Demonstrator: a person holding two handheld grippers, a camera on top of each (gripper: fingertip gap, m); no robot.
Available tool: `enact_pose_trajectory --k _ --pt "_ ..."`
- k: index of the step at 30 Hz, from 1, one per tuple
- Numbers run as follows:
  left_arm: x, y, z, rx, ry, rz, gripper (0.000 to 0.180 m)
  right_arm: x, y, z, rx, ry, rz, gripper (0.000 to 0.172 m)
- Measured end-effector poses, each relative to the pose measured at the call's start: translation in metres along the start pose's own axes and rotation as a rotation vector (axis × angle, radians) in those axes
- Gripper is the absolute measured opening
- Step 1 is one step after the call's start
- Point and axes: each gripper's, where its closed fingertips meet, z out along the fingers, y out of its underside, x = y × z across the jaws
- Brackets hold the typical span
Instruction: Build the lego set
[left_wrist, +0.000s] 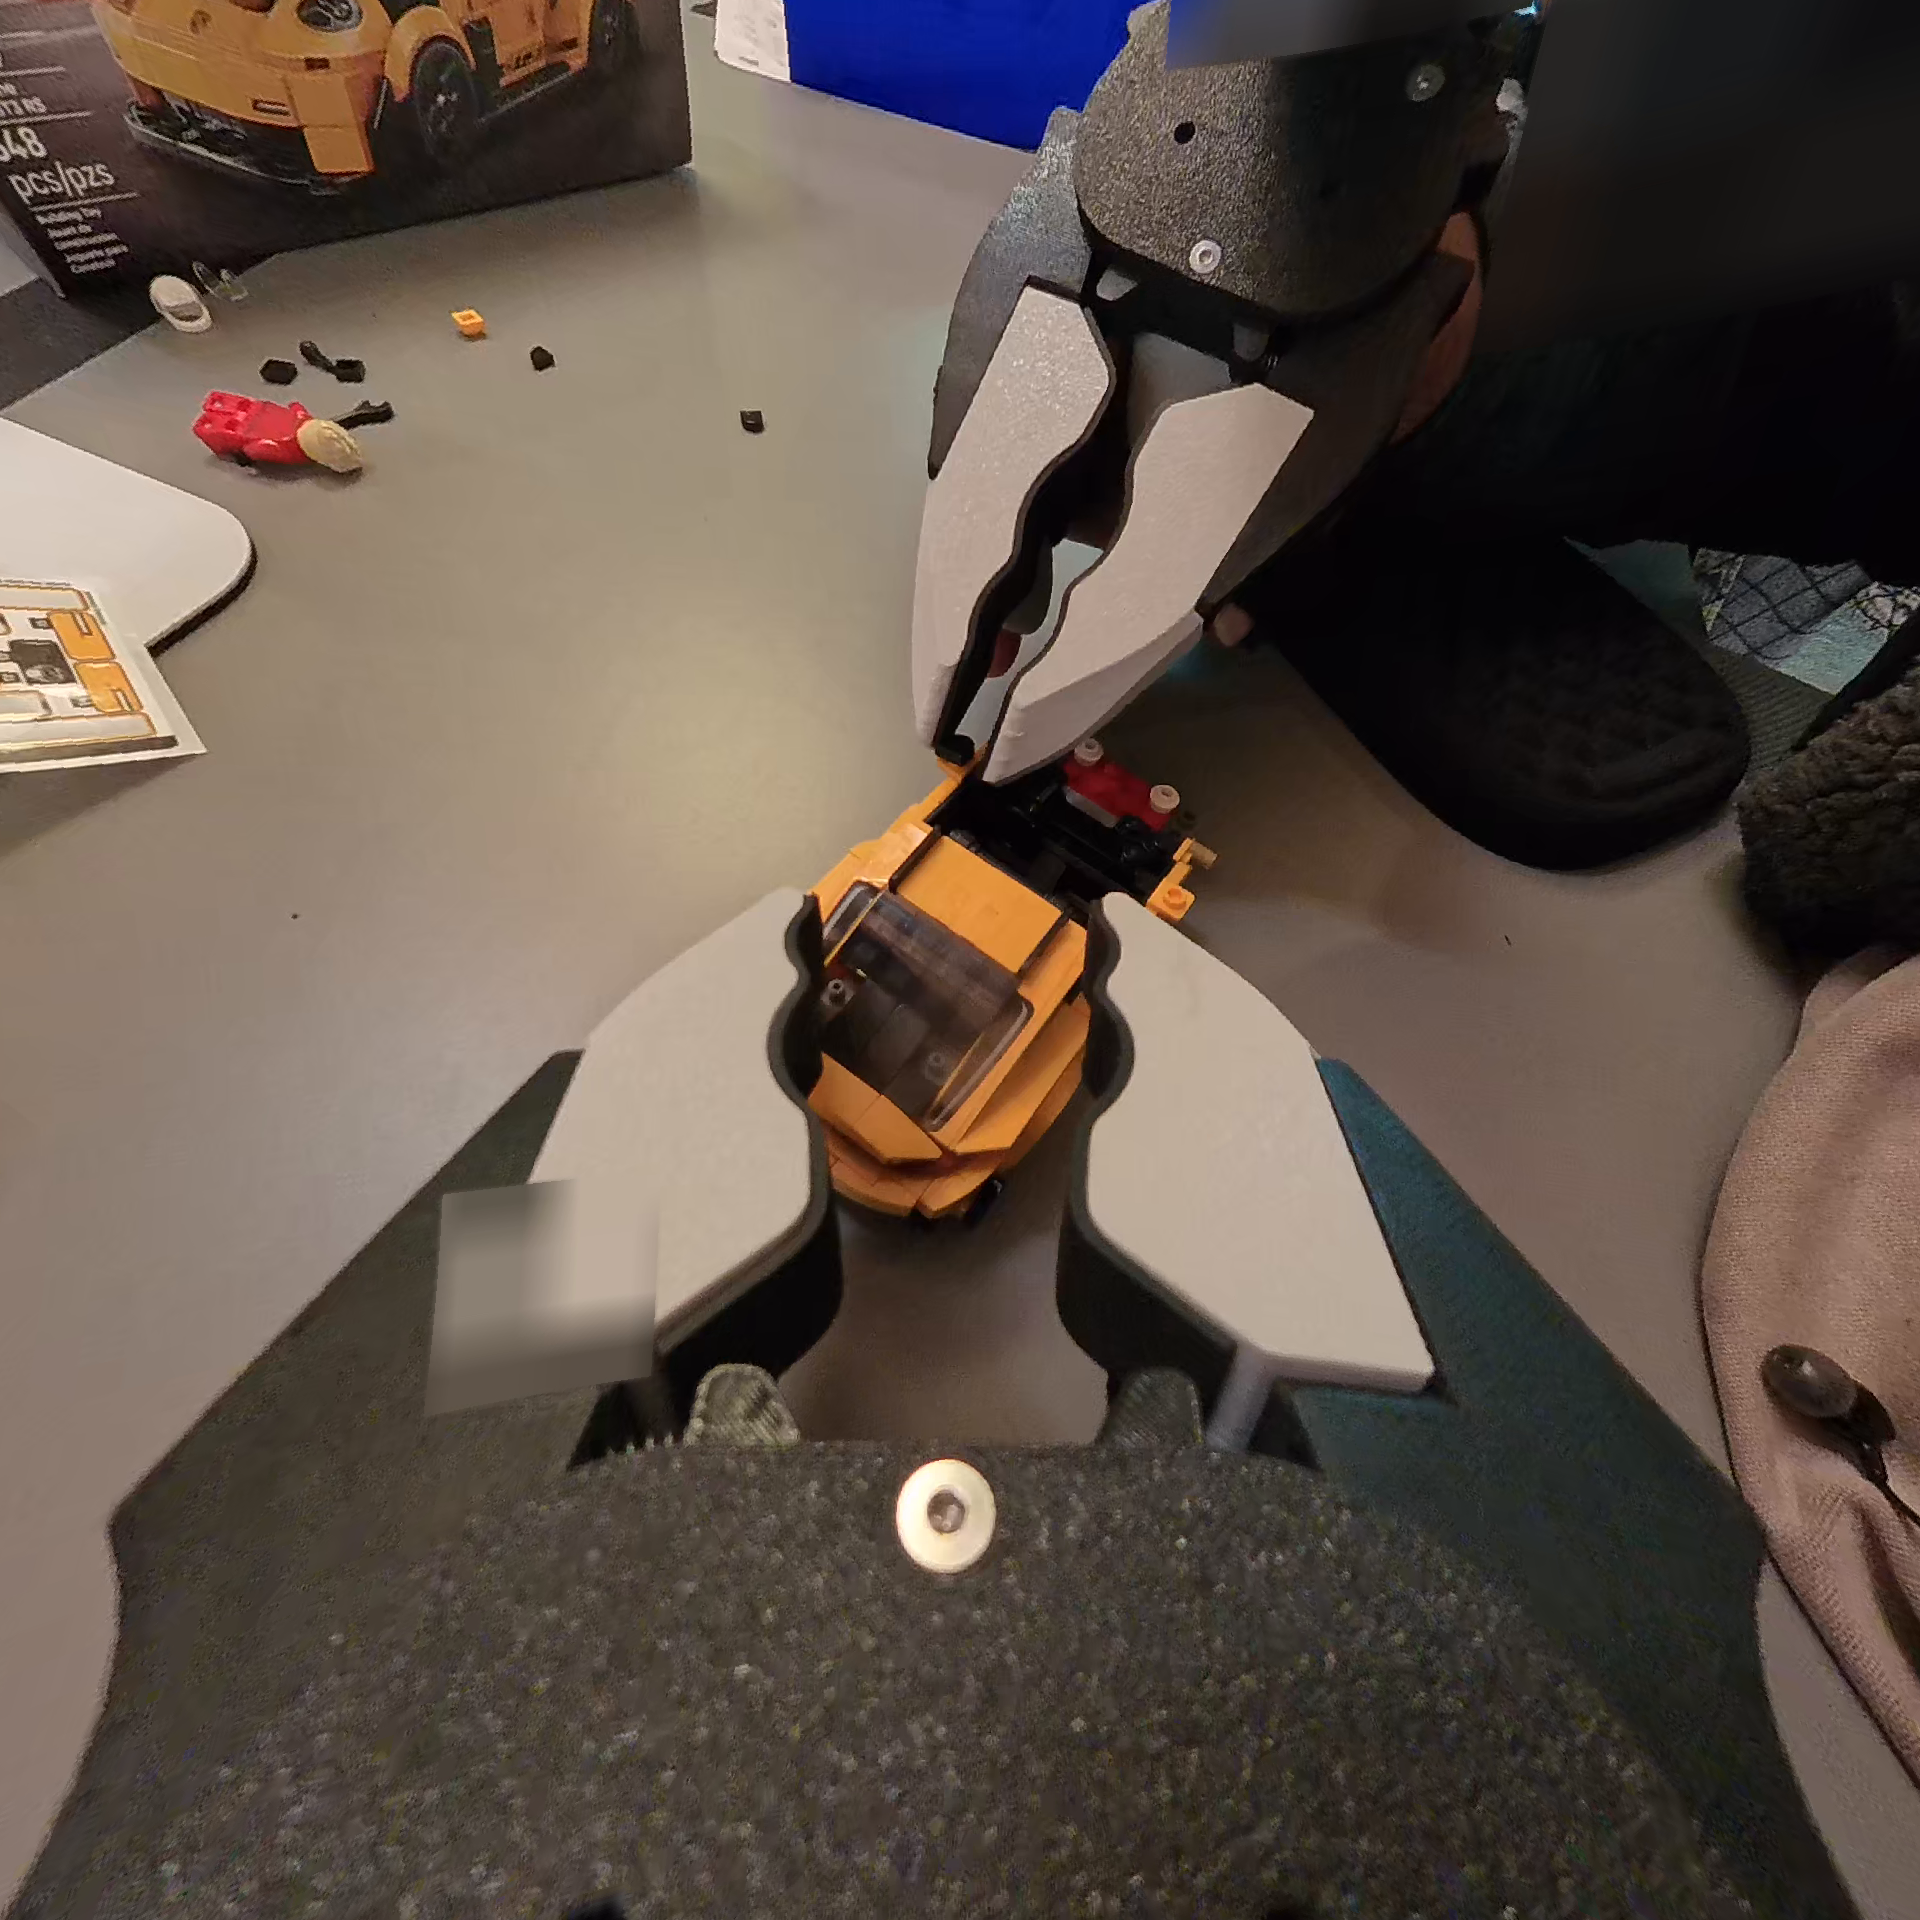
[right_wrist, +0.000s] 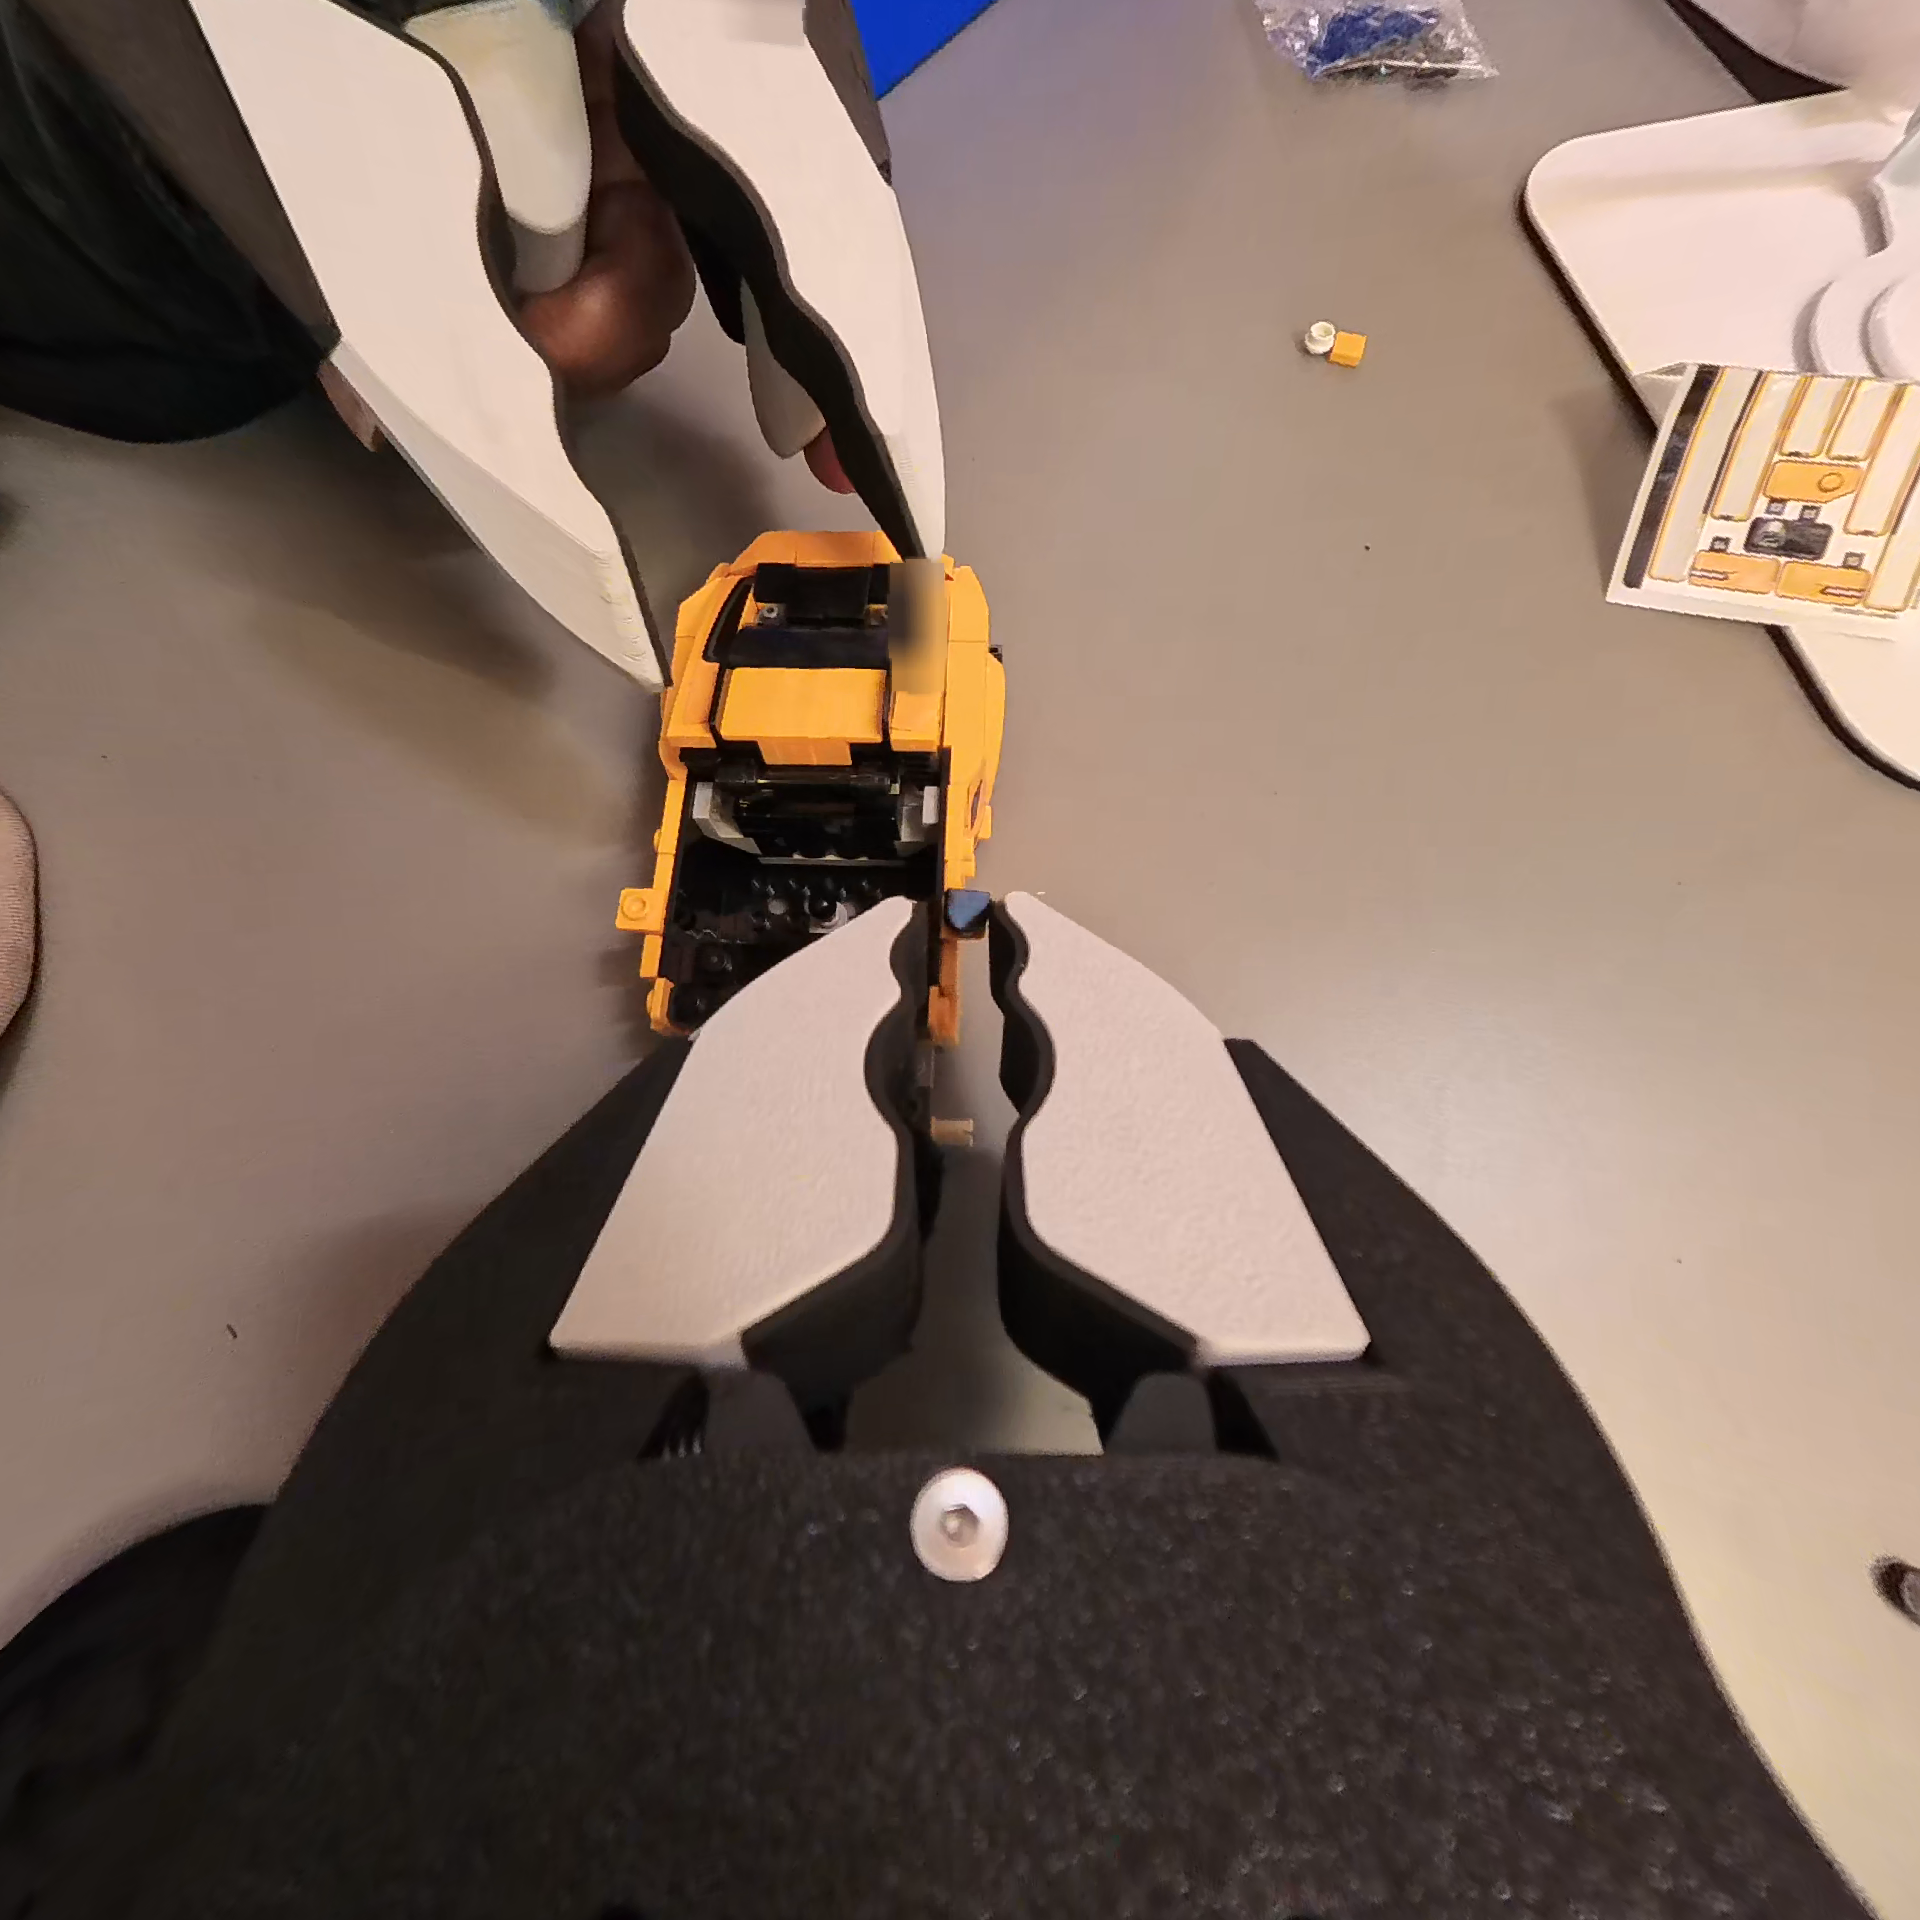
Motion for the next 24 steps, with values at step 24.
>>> enact_pose_trajectory --k 24 --pt "0.0005 0.0000 -0.0003 0.000 0.002 0.001 0.047 -0.0022 -0.0002 -0.0007 -0.004 -0.002 -0.003 0.015"
